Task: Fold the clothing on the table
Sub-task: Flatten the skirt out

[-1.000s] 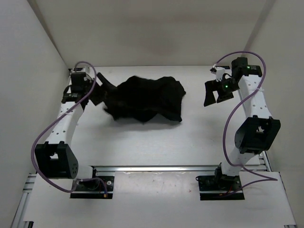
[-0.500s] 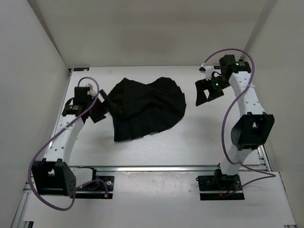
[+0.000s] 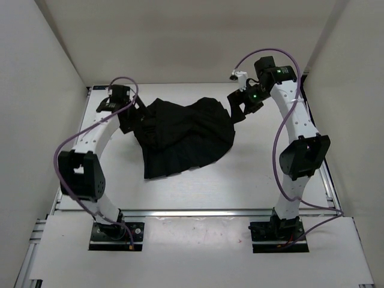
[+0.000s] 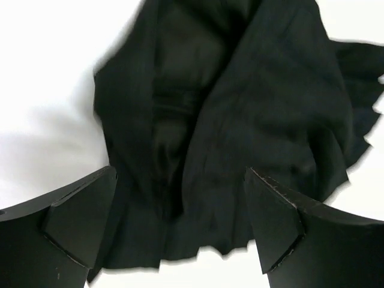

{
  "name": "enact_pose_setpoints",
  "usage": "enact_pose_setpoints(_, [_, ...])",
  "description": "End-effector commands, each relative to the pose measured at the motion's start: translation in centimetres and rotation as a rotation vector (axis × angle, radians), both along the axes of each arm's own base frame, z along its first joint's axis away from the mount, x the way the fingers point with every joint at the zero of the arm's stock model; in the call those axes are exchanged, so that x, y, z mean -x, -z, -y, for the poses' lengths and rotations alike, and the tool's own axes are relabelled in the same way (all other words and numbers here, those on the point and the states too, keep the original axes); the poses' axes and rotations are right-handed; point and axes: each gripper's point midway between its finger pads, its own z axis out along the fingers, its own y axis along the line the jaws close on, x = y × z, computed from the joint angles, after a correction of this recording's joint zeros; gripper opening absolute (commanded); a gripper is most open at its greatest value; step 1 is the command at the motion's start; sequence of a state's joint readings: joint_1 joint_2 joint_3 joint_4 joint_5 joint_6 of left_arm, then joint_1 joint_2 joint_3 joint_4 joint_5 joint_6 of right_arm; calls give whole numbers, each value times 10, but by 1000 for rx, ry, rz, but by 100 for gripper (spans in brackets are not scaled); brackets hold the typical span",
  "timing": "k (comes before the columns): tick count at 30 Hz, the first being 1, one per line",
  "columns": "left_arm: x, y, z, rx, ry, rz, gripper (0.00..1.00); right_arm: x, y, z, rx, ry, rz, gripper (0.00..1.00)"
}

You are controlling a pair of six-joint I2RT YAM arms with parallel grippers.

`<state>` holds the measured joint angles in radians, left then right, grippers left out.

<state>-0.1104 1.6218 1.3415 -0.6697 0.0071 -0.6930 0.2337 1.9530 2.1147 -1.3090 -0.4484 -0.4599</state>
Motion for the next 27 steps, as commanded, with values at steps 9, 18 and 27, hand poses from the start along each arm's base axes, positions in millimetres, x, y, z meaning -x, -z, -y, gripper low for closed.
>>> enact_pose_setpoints(9, [-29,30,-24,-399,48,-200,99,-14,-15,42,-38,116,20,99])
enact_pose_setpoints(18, [-17,47,-37,-416,27,-273,62,-24,-6,52,-30,145,8,99])
enact_pose_setpoints(27, [-15,67,-50,-468,32,-337,0,-27,-7,51,-34,147,14,99])
